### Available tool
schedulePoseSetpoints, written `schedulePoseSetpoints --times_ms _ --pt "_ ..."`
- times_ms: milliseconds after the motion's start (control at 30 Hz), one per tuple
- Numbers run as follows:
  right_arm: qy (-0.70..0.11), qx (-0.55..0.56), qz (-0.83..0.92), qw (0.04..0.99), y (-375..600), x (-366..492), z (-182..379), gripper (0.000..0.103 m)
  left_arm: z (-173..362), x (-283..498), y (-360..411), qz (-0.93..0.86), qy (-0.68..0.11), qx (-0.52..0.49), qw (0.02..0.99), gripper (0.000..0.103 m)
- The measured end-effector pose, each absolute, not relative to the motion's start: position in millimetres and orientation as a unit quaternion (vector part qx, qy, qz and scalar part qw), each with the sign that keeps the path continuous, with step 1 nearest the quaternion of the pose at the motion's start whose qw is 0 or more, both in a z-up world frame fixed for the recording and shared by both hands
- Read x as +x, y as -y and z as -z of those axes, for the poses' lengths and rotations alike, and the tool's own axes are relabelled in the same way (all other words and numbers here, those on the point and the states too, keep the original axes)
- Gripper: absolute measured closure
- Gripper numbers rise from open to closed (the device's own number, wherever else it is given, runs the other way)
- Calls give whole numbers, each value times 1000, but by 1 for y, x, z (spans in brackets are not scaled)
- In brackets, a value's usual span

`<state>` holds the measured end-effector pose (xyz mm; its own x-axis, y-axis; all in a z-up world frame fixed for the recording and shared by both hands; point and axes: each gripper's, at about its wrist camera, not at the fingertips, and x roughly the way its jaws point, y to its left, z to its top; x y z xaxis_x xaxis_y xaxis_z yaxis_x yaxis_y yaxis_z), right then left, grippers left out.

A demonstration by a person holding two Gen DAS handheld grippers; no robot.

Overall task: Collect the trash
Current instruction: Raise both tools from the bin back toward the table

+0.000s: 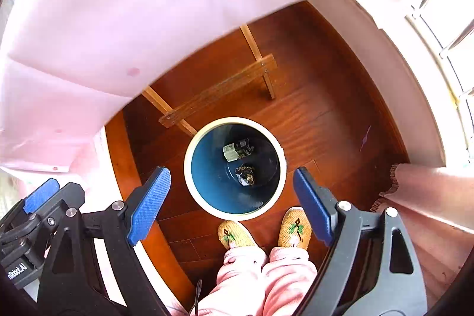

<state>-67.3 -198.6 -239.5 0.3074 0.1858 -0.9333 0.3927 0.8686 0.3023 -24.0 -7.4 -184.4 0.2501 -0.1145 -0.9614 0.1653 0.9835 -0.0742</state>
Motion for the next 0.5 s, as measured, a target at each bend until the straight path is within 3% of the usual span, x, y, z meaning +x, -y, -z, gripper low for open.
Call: schedulePoseSetpoints --times_ms 233,500 --pt "-554 217 20 803 197 -69 131 20 68 -43 -10 65 -544 0 837 12" --pt "-504 164 -34 847 180 -49 31 20 -26 -54 -28 24 -499 10 867 12"
